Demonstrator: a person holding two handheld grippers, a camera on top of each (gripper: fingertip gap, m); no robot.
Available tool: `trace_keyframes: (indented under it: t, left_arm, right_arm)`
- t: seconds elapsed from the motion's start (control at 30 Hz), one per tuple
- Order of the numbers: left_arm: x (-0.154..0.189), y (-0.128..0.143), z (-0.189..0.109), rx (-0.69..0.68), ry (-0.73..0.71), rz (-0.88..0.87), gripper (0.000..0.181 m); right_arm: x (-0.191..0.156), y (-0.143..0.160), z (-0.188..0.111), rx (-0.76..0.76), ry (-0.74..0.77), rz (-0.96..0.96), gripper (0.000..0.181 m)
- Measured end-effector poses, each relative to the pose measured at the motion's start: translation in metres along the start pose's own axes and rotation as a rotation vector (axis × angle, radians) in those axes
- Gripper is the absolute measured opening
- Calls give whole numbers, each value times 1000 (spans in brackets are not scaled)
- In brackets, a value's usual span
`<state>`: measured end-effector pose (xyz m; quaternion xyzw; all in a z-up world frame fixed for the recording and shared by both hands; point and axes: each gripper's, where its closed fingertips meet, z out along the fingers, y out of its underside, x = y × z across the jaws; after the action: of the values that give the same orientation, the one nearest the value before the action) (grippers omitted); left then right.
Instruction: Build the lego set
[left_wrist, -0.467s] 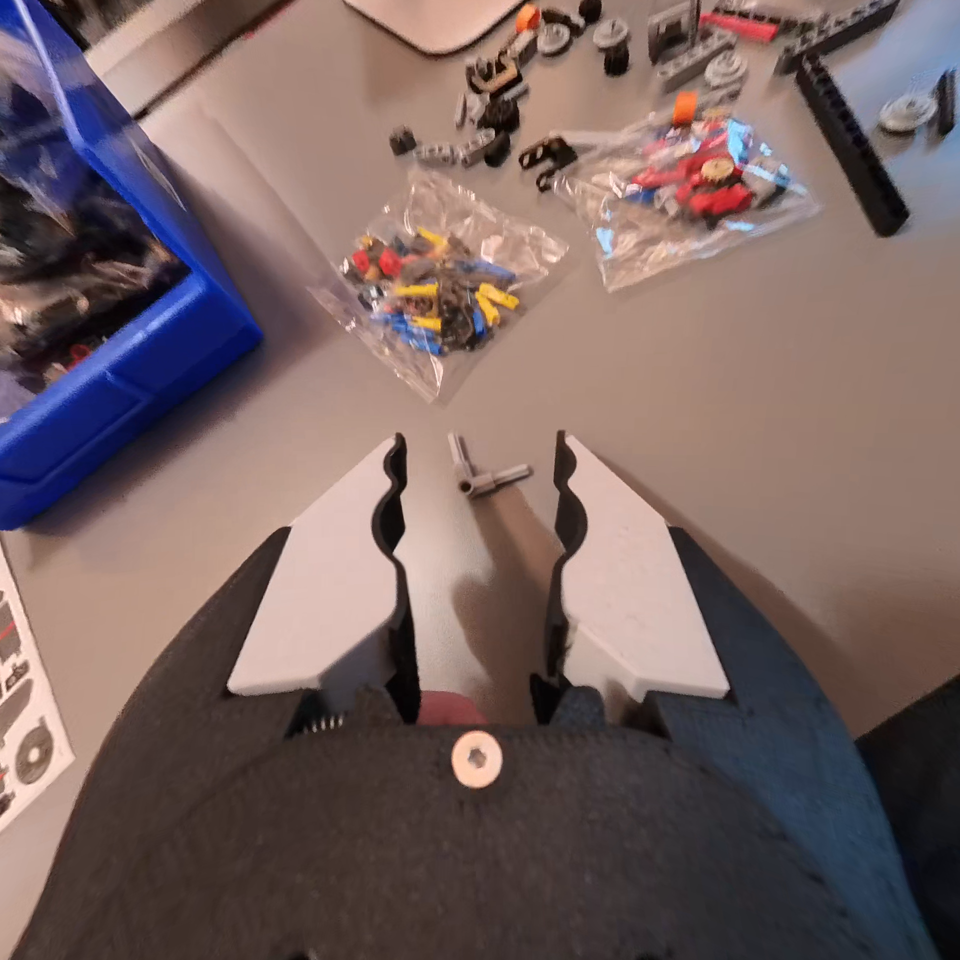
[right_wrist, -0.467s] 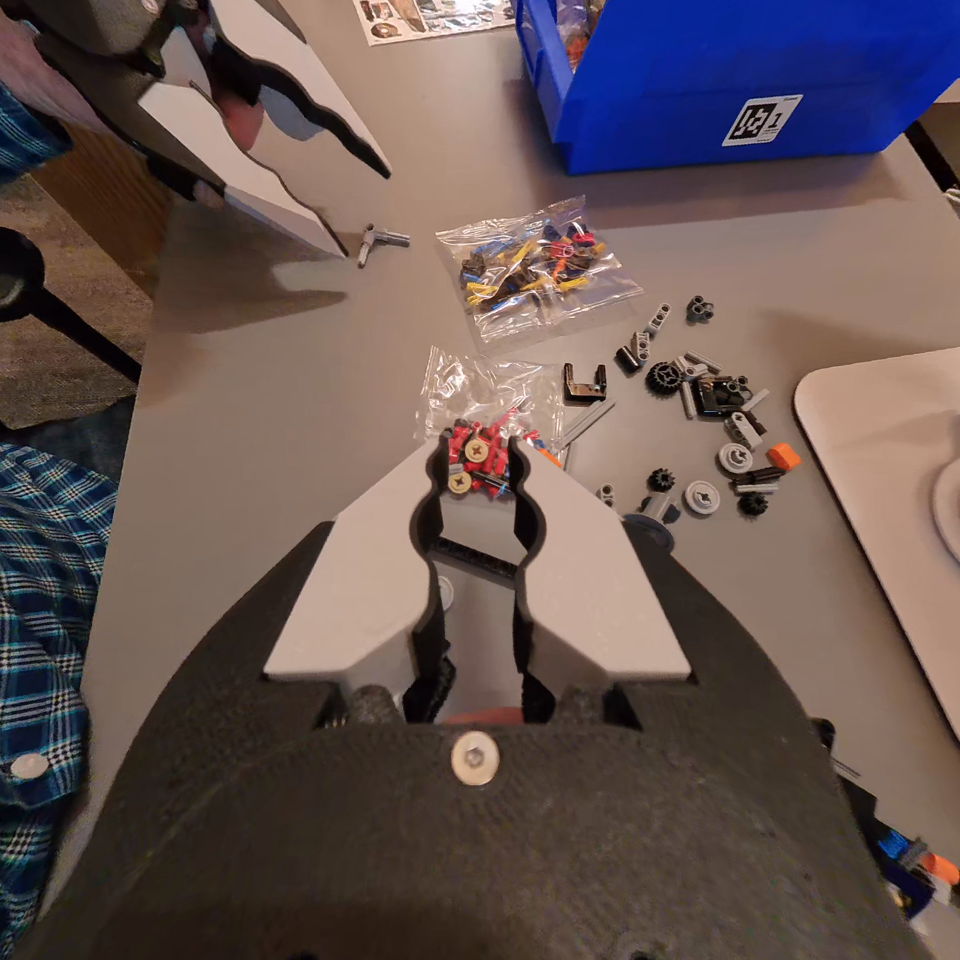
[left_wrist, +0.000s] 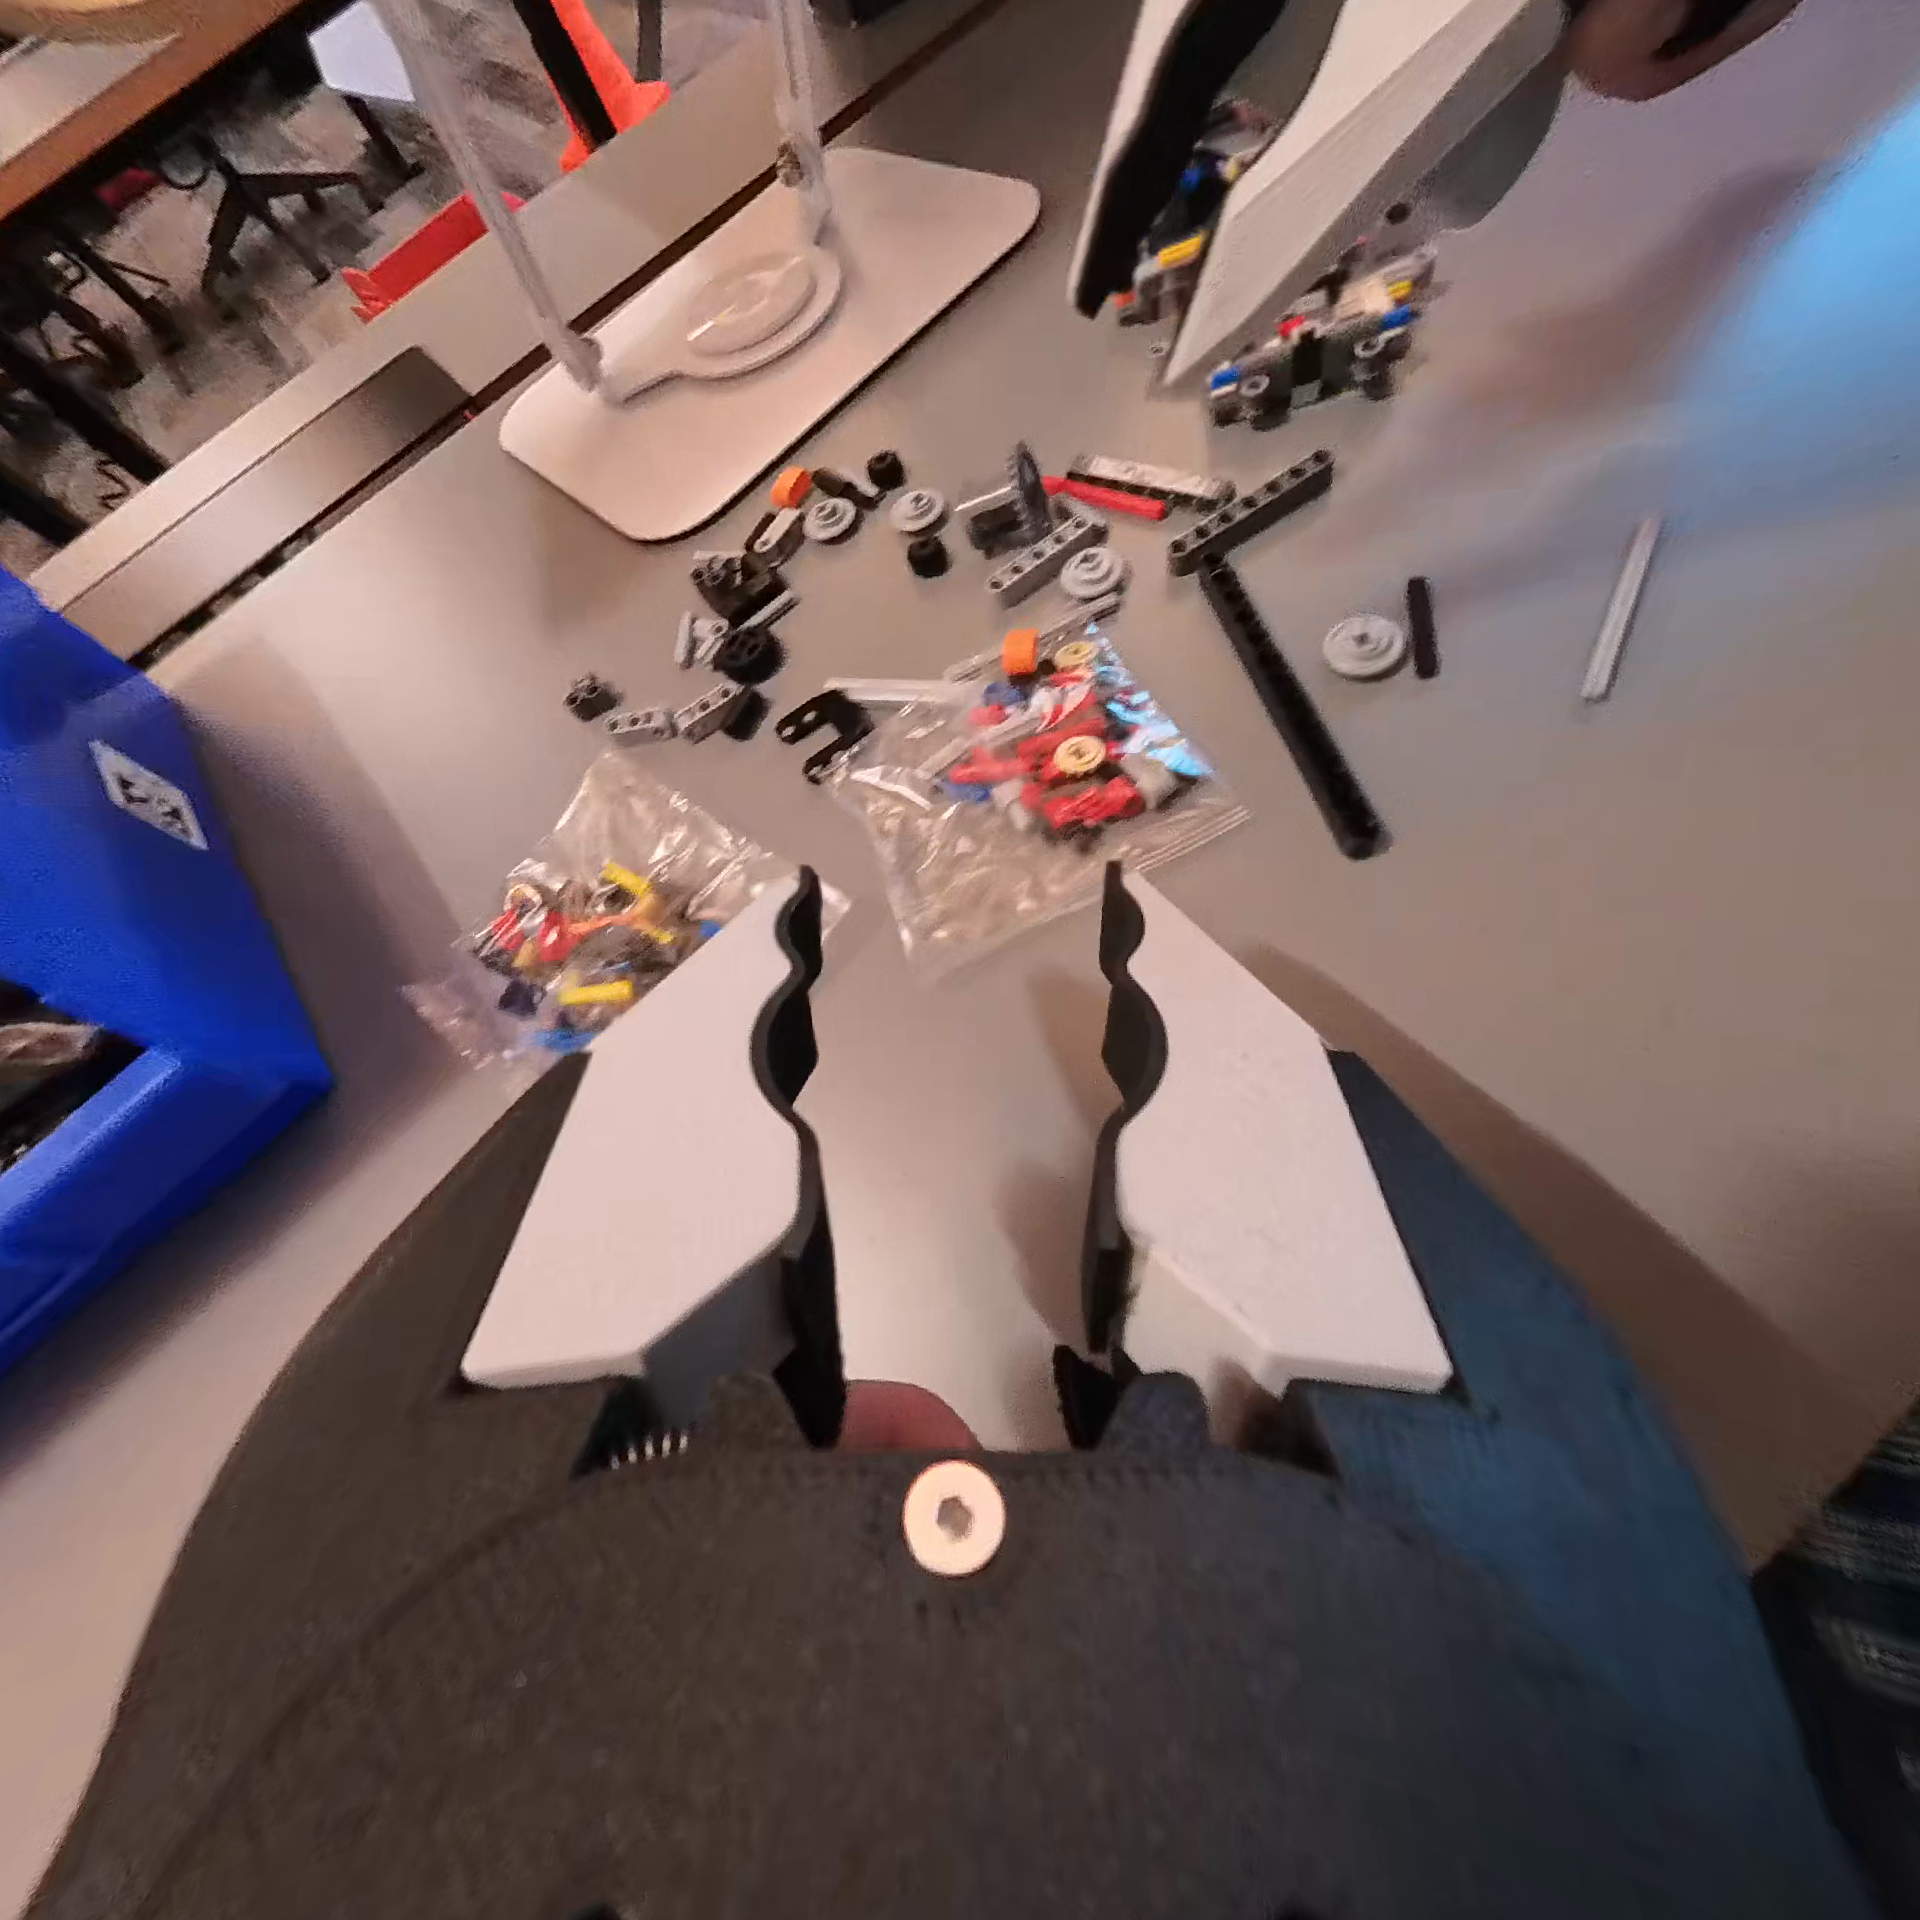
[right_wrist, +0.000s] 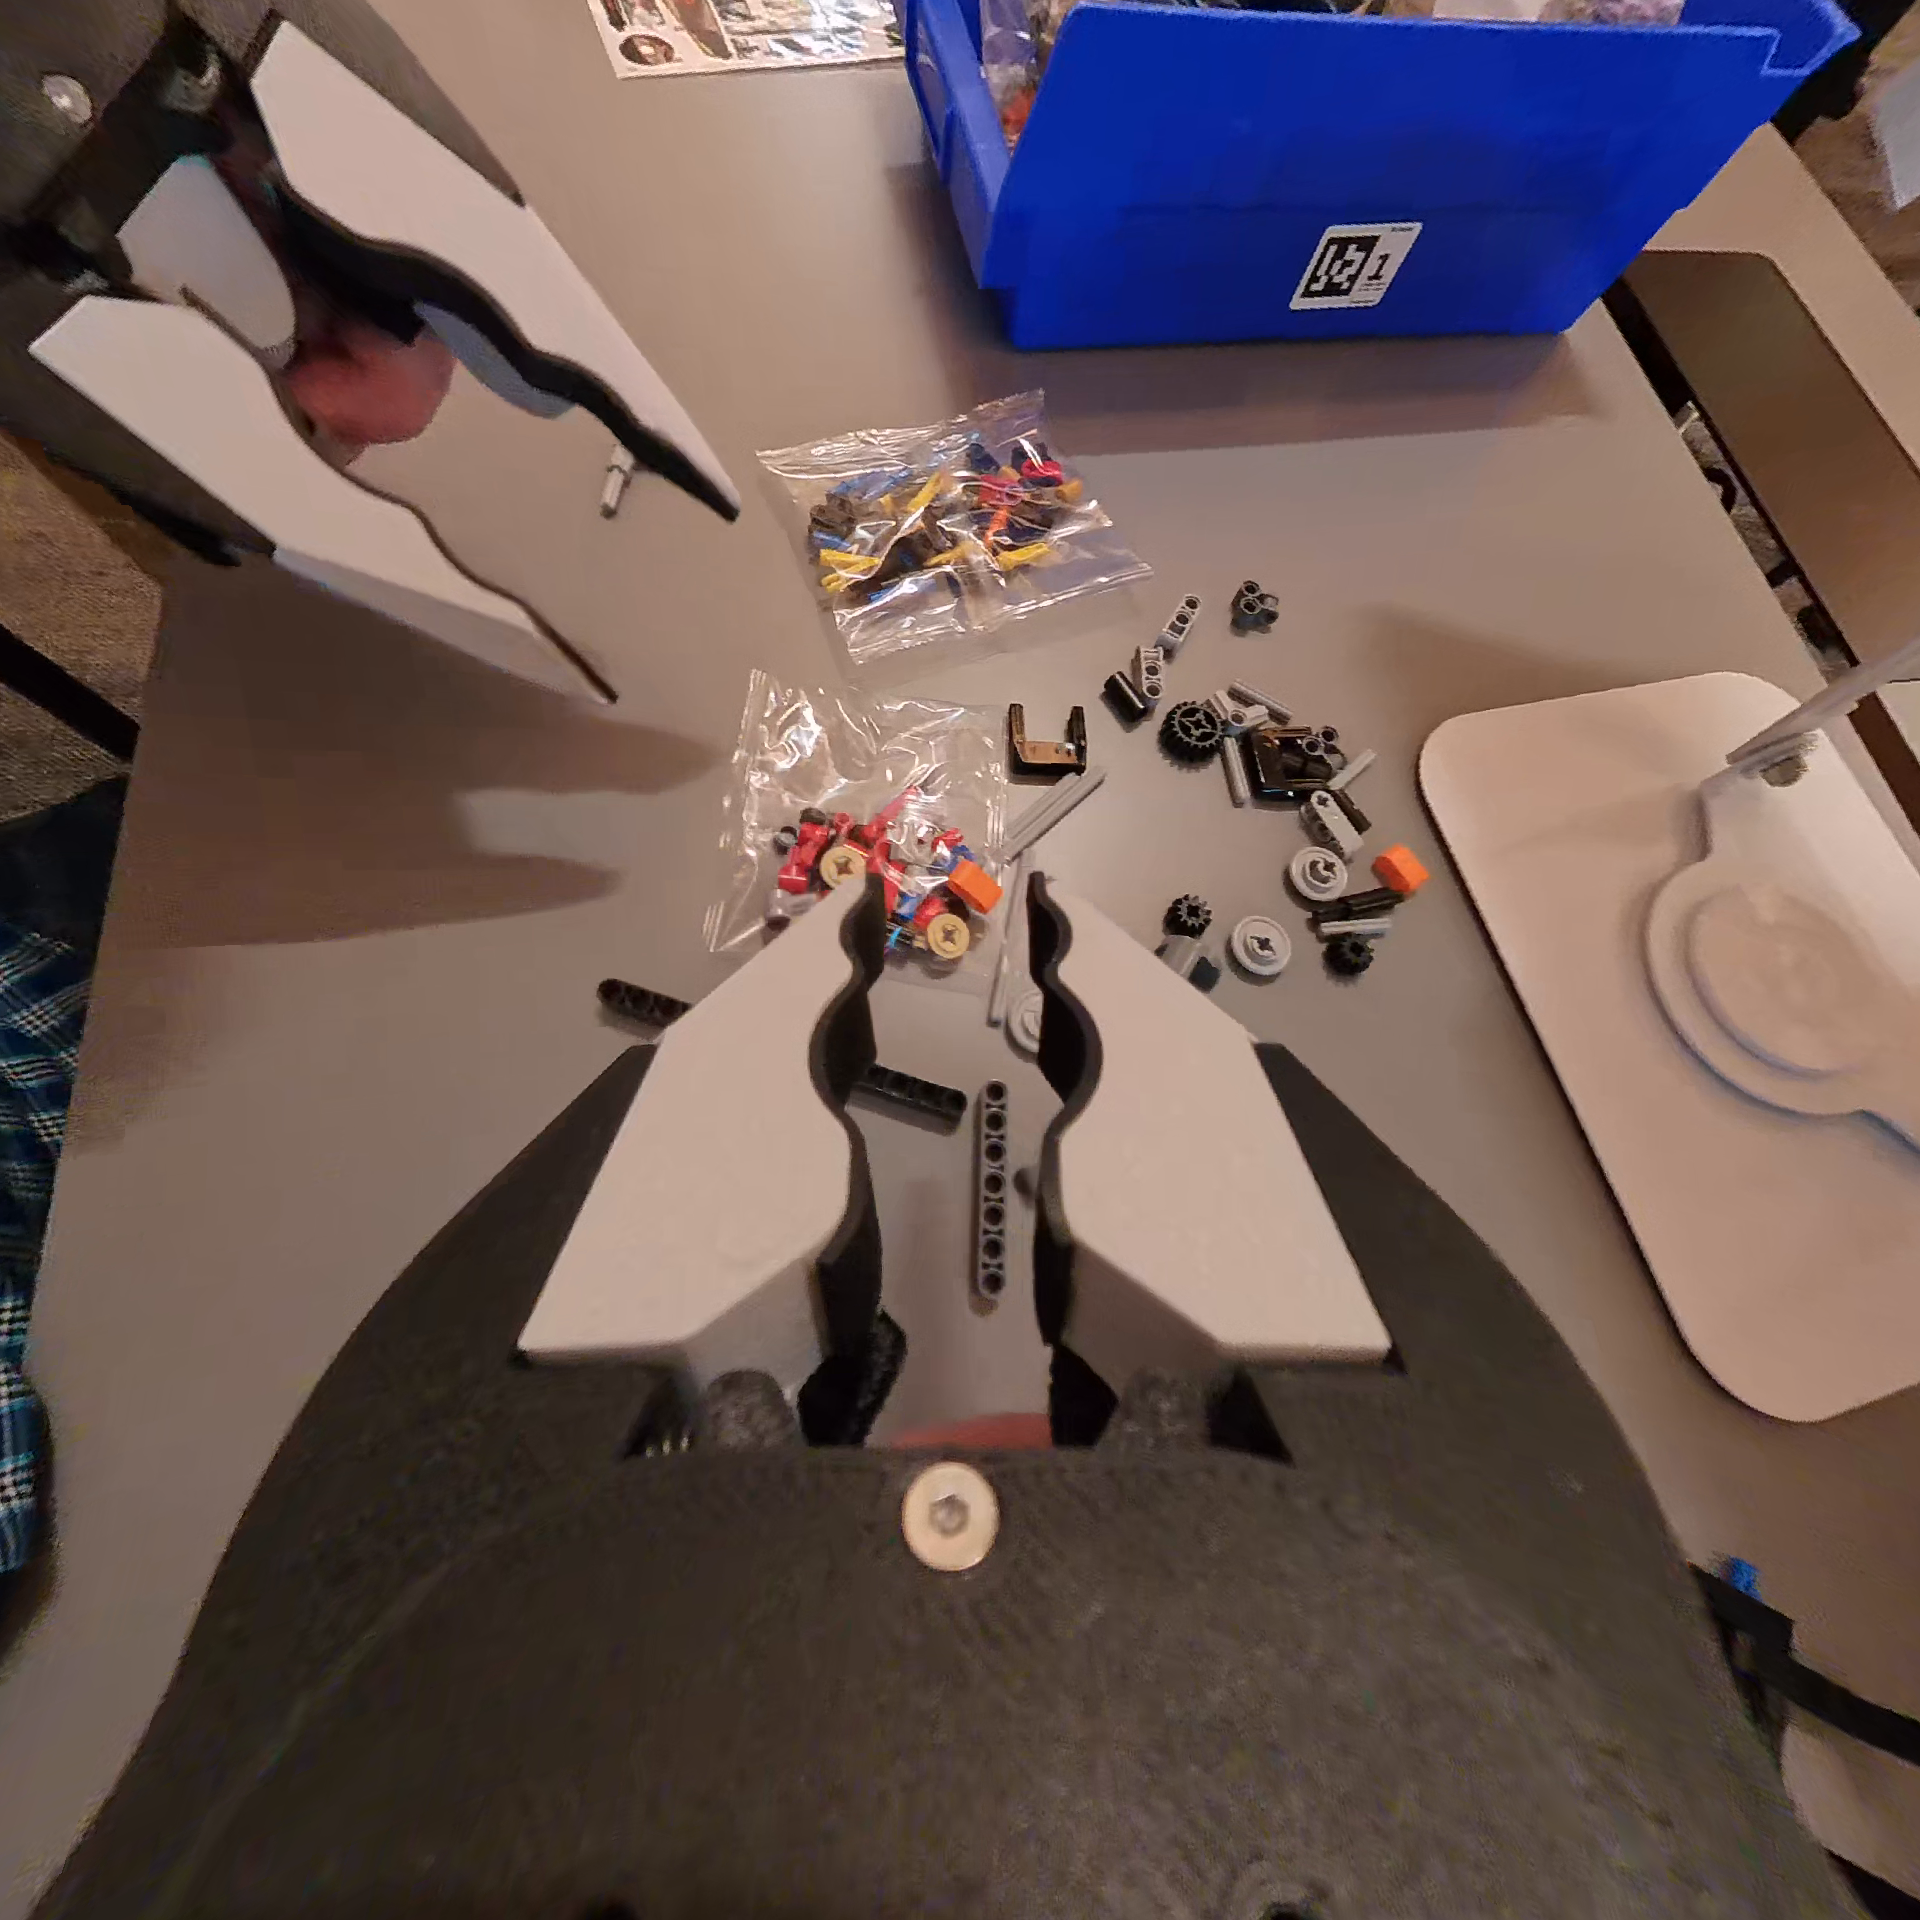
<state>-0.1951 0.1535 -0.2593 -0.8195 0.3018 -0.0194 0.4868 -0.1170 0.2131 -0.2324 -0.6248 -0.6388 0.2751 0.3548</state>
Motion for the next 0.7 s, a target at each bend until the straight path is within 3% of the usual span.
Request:
trace_keyframes:
  t: [0.37, 0.7]
  left_arm:
    - [44, 1, 19, -25, 86, -4, 46]
    - [56, 8, 24, -29, 133, 20, 42]
  right_arm:
    - [58, 17, -10, -114, 166, 10, 25]
    - [104, 42, 29, -320, 204, 39, 20]
